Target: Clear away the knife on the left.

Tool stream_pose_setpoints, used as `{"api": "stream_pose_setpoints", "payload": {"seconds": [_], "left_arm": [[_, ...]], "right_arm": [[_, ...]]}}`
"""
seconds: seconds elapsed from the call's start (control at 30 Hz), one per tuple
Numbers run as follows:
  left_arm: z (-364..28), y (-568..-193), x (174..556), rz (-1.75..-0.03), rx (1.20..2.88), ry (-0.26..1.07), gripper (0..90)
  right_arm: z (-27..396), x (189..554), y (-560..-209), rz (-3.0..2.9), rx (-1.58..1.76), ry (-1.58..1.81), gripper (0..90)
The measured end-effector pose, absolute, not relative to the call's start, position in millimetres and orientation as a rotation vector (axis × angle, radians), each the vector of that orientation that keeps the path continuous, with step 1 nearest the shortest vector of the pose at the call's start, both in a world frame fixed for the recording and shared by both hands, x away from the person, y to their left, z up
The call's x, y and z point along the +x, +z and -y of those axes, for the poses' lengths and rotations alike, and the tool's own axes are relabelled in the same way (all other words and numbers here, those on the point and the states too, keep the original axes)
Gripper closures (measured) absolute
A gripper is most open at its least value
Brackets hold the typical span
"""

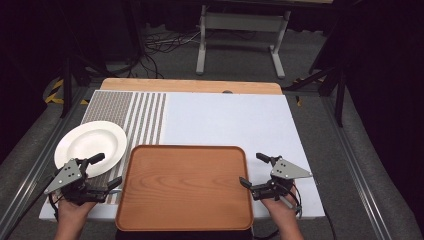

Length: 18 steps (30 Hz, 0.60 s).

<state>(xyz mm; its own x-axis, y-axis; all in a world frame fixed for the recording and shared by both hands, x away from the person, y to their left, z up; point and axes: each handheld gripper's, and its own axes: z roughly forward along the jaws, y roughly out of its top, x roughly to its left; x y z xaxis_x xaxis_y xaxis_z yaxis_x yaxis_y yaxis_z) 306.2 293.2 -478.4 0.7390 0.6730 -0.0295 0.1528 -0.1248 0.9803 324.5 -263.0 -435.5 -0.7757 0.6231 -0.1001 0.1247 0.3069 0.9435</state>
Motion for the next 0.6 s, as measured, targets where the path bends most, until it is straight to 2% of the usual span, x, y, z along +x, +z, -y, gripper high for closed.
{"api": "stream_pose_setpoints", "payload": {"seconds": [0.37,0.6], "left_arm": [[-290,-472,306,-0.64,1.713,0.491,0.5],[-289,-465,309,-0.618,1.715,0.424,2.4]], "right_arm": [[263,324,-435,-2.131,0.658,1.488,2.3],[264,324,-435,-2.132,0.659,1.493,2.4]]}}
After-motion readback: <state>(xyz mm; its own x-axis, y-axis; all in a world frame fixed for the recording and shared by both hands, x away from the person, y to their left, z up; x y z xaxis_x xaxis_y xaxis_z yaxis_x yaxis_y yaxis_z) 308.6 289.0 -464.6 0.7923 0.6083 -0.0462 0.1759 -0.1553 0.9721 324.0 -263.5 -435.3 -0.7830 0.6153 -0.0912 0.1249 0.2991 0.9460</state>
